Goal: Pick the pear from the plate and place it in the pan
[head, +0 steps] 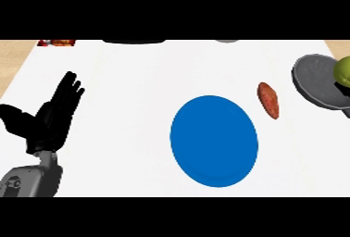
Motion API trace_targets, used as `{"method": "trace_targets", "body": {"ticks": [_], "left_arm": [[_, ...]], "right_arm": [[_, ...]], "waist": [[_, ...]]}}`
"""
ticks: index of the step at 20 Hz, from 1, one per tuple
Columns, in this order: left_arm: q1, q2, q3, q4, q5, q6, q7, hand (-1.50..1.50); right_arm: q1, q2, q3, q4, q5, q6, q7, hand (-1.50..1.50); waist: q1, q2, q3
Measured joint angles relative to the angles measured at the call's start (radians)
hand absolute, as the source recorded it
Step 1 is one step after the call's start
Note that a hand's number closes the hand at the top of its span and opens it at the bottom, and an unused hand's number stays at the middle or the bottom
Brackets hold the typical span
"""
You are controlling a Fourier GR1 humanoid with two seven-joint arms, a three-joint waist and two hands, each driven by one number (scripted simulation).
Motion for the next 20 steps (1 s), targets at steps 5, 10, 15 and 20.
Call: {"method": "trace_targets", "body": {"ticks": [5, 10, 15, 20], "left_arm": [[-0.003, -0.002, 0.000, -0.018, -0.003, -0.005, 0.004, 0.00], [-0.020, -0.010, -0.002, -0.004, -0.009, -0.006, 0.011, 0.00], [-0.011, -0.023, -0.012, -0.016, -0.009, -0.012, 0.005, 0.00], [-0.030, -0.028, -0.014, 0.013, -0.016, -0.018, -0.010, 0.00]], "right_arm": [[-0.087, -0.029, -0.070, 0.324, 0.004, -0.095, -0.194, 1.50], [-0.178, -0.043, -0.101, 0.631, 0.020, -0.180, -0.391, 1.50], [-0.272, -0.035, -0.105, 0.871, 0.044, -0.234, -0.536, 1.50], [-0.316, -0.020, -0.106, 1.039, 0.080, -0.315, -0.620, 1.50]], "waist": [[0.015, 0.005, 0.001], [0.025, 0.009, 0.002], [0.042, 0.014, 0.003], [0.052, 0.022, 0.004]]}}
